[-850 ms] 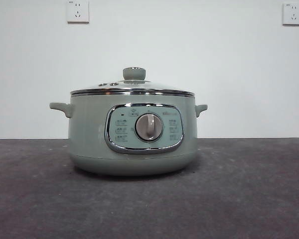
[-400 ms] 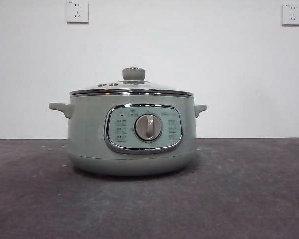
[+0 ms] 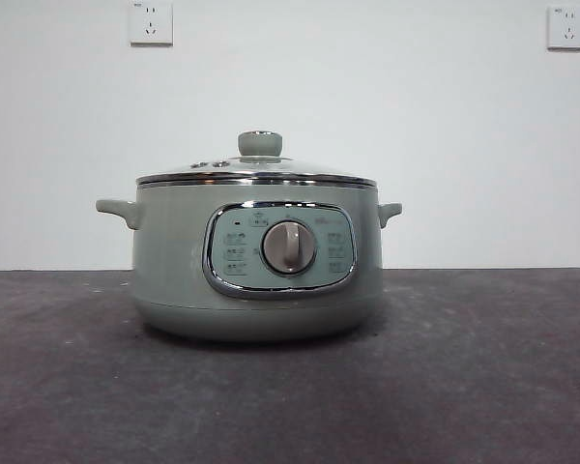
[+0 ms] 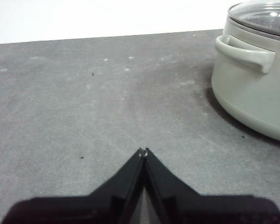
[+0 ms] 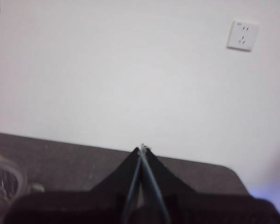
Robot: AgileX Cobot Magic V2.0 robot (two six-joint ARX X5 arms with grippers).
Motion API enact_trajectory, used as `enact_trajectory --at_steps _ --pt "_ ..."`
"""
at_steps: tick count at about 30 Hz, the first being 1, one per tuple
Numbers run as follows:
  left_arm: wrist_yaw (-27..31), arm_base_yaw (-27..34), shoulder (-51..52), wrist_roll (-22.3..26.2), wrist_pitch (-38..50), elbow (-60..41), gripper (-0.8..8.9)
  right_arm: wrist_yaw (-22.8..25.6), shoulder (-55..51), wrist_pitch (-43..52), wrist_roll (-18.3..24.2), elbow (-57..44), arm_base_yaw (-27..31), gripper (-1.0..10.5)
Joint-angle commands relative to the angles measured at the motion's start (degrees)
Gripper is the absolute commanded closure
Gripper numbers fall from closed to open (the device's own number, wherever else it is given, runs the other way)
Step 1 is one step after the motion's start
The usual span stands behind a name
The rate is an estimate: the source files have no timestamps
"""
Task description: Pick up the egg,open the lid,put the egg in the pot,close the lid
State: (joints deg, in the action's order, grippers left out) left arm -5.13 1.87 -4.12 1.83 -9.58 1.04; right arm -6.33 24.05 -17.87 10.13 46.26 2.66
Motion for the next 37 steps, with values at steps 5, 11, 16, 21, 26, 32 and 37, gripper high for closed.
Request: enact_trajectory --at_steps 5,11,16,21,26,32,37 --pt "-0.2 0.2 0.0 -0.5 0.2 -0.5 8.17 -0.1 -10.1 5.9 -0.7 -21.9 0.1 9.5" --pt "-0.2 0.2 0.0 -0.5 0.2 -0.5 8.17 -0.1 -16.7 11.6 -5.8 -35.6 0.1 9.5" --pt "-0.2 0.2 0.0 -0.5 0.2 -0.5 8.17 -0.1 -20.9 14.3 -8.7 -43.1 0.0 9.5" --pt "-0.2 0.2 0.0 -0.5 0.2 -0.5 8.17 0.9 -23.6 10.2 -9.0 -45.4 0.0 9.5" --pt "-0.2 0.2 0.0 -0.5 0.2 -0.5 8.17 2.4 -23.6 7.6 -8.2 -45.4 0.0 9.5" --pt "-0.2 0.2 0.0 -0.5 0.2 -0.5 8.17 2.3 -23.6 7.6 -8.6 -45.4 0.0 9.5" --pt "-0.2 0.2 0.0 -0.5 0.2 -0.5 8.17 2.3 -23.6 7.6 -8.6 -45.4 0.0 9.5"
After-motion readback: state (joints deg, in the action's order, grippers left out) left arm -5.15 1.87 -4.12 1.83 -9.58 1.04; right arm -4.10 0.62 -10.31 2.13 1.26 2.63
